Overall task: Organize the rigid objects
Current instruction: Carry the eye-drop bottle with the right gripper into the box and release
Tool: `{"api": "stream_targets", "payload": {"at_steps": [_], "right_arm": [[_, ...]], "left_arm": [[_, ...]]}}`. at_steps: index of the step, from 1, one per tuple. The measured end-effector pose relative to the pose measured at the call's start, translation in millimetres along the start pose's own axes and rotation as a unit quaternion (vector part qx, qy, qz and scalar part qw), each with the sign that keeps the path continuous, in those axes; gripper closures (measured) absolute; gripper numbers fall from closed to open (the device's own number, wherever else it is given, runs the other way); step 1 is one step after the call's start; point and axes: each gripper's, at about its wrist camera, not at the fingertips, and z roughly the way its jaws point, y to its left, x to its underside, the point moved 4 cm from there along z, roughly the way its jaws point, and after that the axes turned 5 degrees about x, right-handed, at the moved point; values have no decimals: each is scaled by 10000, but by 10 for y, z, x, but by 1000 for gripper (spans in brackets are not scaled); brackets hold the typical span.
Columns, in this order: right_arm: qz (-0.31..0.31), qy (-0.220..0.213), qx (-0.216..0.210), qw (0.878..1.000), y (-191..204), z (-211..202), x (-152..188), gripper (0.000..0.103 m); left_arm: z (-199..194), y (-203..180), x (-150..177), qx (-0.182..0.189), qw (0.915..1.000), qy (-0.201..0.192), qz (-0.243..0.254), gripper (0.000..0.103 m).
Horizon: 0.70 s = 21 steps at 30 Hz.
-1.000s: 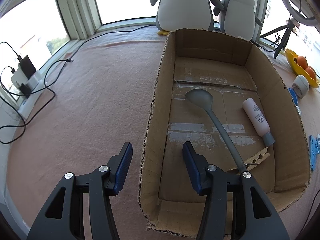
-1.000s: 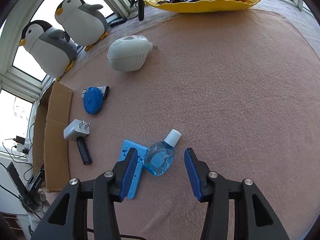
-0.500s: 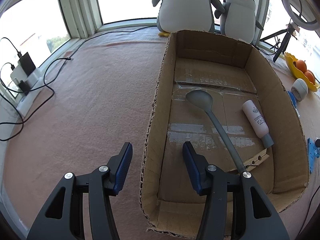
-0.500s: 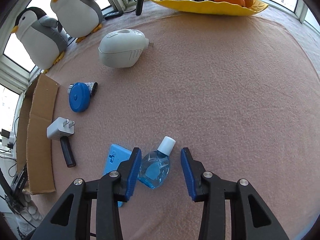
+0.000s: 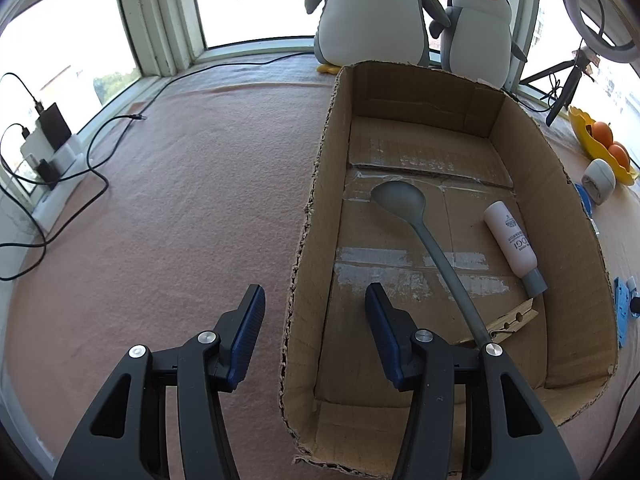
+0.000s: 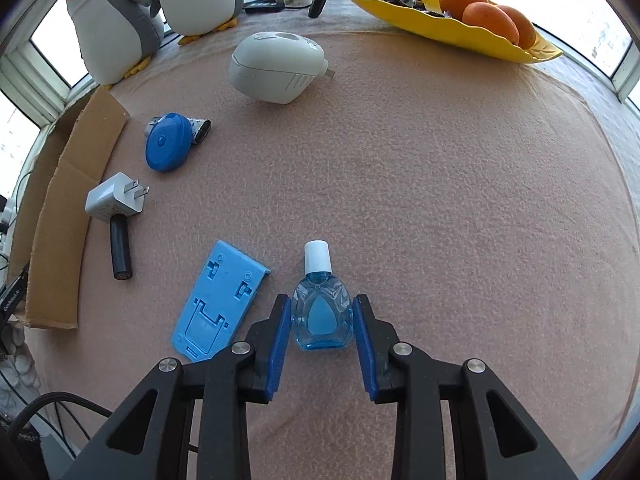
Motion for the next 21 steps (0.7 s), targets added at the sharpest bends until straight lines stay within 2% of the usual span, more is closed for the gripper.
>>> {"api": "stream_targets", "payload": {"at_steps": [11, 15, 21], "right_arm": [[-67, -467, -111, 9988, 103, -288, -97, 75], [-281, -723, -301, 9965, 344, -491, -216, 75], [-592, -965, -825, 9901, 865, -713, -396, 75]], "left_arm": [[-4, -2, 0, 15, 10000, -11, -38, 51], [-4, -3, -1, 17, 10000, -14, -38, 51], [-4, -1, 0, 11, 10000, -13, -58, 51]]}}
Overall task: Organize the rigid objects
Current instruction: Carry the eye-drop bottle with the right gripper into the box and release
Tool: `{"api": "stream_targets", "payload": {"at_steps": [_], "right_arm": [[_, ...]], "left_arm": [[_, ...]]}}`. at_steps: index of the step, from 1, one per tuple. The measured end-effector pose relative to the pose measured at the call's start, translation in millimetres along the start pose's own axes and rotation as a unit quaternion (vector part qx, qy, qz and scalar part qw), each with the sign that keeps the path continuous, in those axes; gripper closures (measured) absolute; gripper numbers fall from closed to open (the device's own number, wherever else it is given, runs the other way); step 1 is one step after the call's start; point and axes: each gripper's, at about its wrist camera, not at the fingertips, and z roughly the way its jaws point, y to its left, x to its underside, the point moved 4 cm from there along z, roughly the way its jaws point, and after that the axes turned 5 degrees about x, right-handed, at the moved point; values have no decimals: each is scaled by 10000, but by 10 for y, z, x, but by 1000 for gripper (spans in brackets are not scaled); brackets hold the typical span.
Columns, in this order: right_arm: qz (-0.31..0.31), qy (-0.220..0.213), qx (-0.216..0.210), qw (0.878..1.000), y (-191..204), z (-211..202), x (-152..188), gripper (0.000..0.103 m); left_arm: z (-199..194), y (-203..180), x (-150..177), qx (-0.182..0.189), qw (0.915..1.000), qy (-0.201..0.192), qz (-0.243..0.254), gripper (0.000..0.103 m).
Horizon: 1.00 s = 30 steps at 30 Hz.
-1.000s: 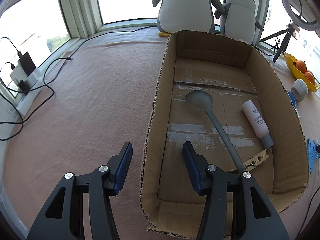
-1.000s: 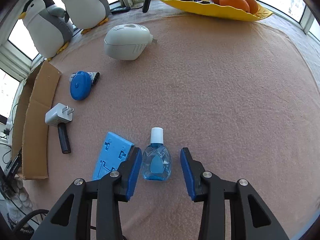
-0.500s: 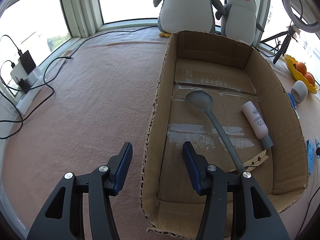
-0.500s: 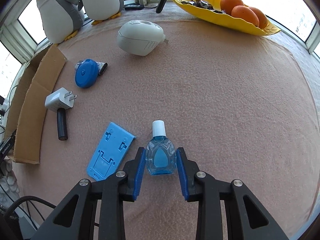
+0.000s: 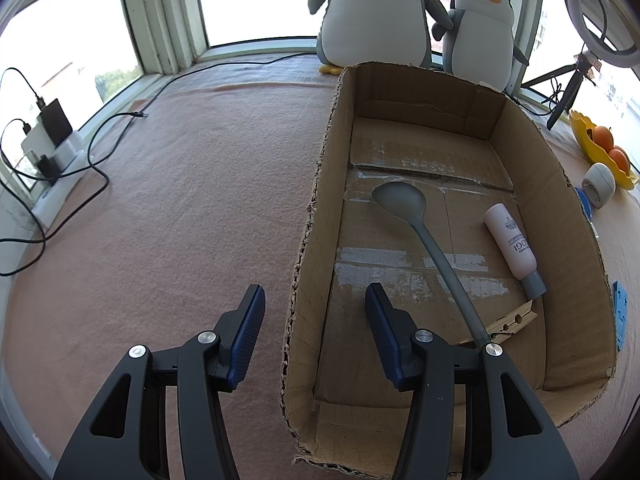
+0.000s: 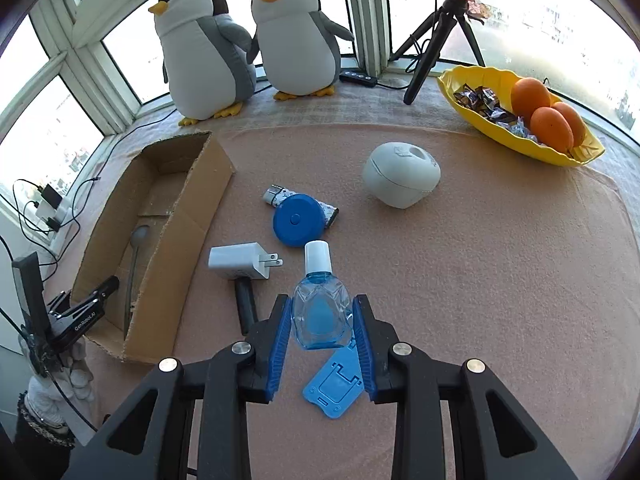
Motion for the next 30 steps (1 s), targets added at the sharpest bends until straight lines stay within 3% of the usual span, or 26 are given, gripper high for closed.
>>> {"api": "stream_targets", "payload": {"at_steps": [9, 14, 20, 30], "right_arm": [[-532, -7, -786, 9955, 918, 56, -60, 75], [-870, 82, -962, 9915, 1307, 160, -6, 75], [-1086, 217, -1042, 9884, 1549, 303, 22, 75], [-1210, 288, -980, 9874, 1628, 378, 35, 72]], "left_arm": [[-1, 0, -2, -11, 10000, 0, -6, 51], [-1, 4, 1, -10, 10000, -1, -12, 51], [1, 8, 0, -12, 10000, 0, -3, 51], [-1, 5, -4, -31, 10000, 15, 41, 51]]}}
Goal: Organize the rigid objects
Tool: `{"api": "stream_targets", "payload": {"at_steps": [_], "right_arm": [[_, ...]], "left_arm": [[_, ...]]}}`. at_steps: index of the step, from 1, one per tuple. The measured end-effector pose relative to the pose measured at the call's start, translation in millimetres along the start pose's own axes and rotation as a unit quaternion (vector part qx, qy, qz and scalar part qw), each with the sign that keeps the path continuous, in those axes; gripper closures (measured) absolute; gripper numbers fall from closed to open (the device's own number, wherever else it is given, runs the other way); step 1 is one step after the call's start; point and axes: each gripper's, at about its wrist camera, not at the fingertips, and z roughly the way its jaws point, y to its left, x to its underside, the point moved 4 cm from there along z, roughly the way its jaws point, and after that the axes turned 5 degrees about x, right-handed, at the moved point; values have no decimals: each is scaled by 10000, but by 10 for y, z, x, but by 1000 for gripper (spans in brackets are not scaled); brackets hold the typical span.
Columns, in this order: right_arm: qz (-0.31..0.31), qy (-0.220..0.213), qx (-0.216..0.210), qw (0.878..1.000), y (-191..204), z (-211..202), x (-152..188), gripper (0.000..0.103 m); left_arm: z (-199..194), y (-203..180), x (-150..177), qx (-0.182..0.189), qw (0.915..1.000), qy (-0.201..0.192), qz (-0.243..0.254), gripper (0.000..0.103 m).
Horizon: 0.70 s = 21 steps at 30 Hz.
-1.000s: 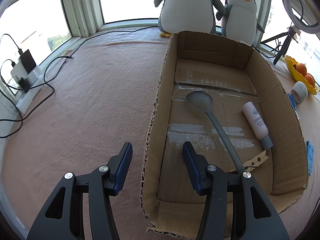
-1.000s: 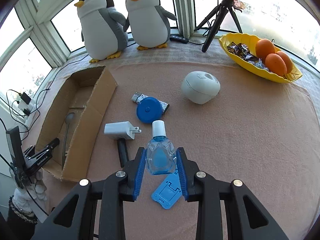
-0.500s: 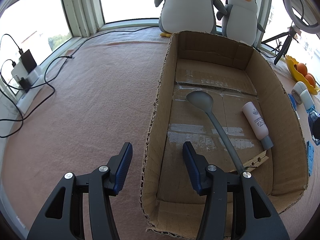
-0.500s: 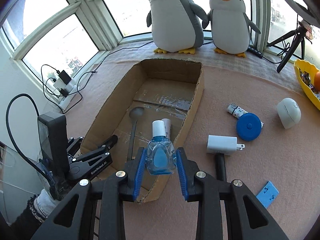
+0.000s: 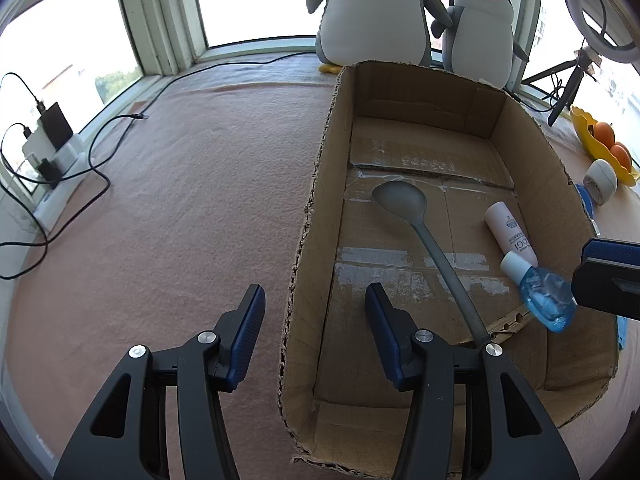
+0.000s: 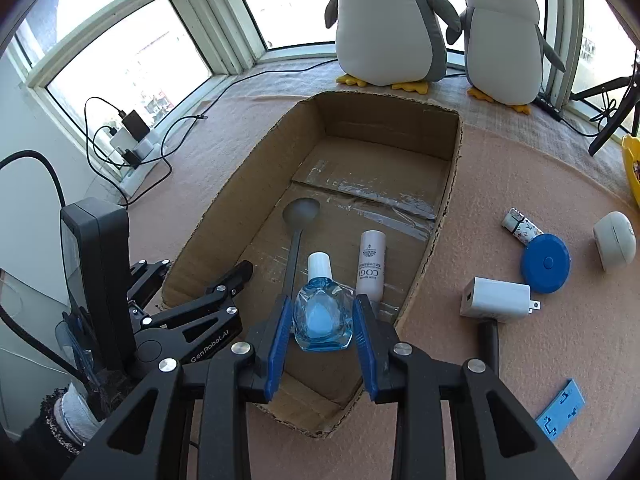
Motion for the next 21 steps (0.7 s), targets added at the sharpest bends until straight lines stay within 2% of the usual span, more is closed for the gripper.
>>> {"api": "stream_targets", "payload": {"at_steps": [3, 10, 16, 21], "right_arm": [[20, -48, 4, 10000, -10, -38, -5, 68], [246, -172, 40, 9995, -194, -219, 44, 68], [763, -230, 250, 9965, -602, -388, 173, 67], [1281, -267, 608, 9895, -1014, -494, 343, 67]], "left_arm": [[2, -11, -8, -30, 10000, 38, 58, 51], [-6, -26, -6, -107, 9997, 115, 166, 51], [-14, -33, 1, -165, 9995, 188, 213, 51], [-27, -34, 6, -162, 9993, 270, 196, 52]]}}
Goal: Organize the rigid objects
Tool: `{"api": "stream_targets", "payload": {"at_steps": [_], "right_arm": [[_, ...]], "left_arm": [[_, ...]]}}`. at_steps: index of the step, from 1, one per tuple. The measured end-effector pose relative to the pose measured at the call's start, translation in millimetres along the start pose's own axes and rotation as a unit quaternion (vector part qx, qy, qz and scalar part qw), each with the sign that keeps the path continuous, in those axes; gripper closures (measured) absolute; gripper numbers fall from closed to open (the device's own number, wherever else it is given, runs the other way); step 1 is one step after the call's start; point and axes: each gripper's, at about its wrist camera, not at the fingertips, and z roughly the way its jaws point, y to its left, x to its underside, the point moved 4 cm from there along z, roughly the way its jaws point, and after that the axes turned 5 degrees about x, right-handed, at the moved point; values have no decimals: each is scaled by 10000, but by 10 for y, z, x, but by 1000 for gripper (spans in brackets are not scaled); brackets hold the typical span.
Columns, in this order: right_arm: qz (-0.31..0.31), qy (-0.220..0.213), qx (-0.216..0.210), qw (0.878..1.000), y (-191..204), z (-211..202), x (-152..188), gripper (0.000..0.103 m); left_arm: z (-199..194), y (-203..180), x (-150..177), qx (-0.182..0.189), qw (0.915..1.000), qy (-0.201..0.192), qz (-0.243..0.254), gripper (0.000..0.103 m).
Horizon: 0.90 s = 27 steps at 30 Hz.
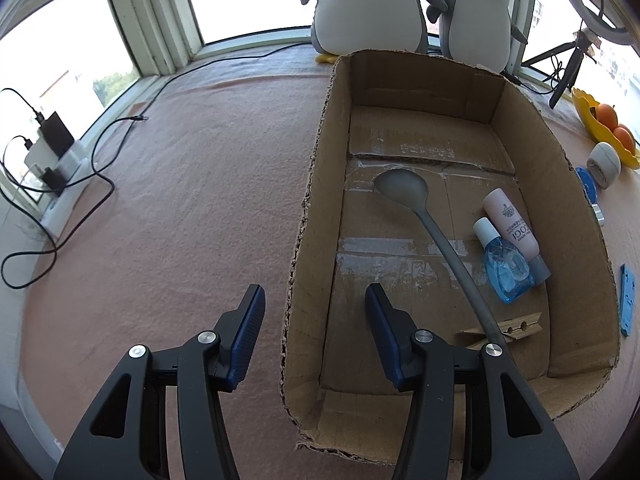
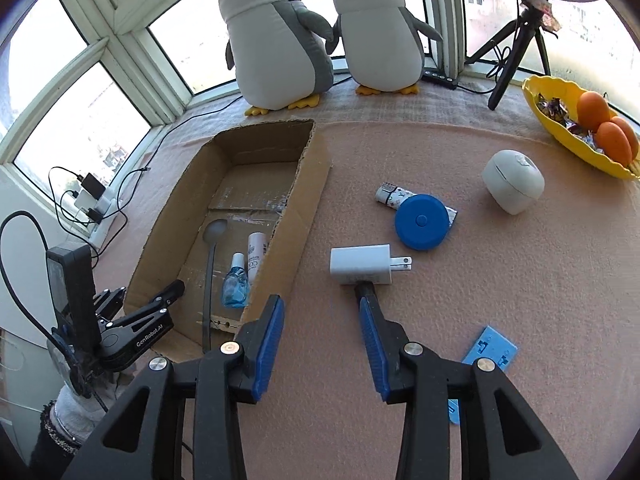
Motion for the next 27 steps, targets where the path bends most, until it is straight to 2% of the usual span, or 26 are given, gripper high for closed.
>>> {"api": "stream_targets", "payload": {"at_steps": [5, 13, 20, 27], "right_arm": [[451, 129, 322, 9984, -434, -15, 124, 67], [1149, 460, 394, 9915, -918, 28, 297, 67], [1617, 900, 332, 9822, -1083, 175, 456, 63], [1655, 1178, 236, 9789, -1061, 321, 522, 62]], "left_arm": [[-48, -9, 29, 54, 10000, 28, -14, 52], [-52, -15, 21, 75, 10000, 51, -11, 53], [-44, -2, 27, 117, 9999, 26, -62, 53], [-35, 7, 32, 150, 9998, 12, -98, 53]]}}
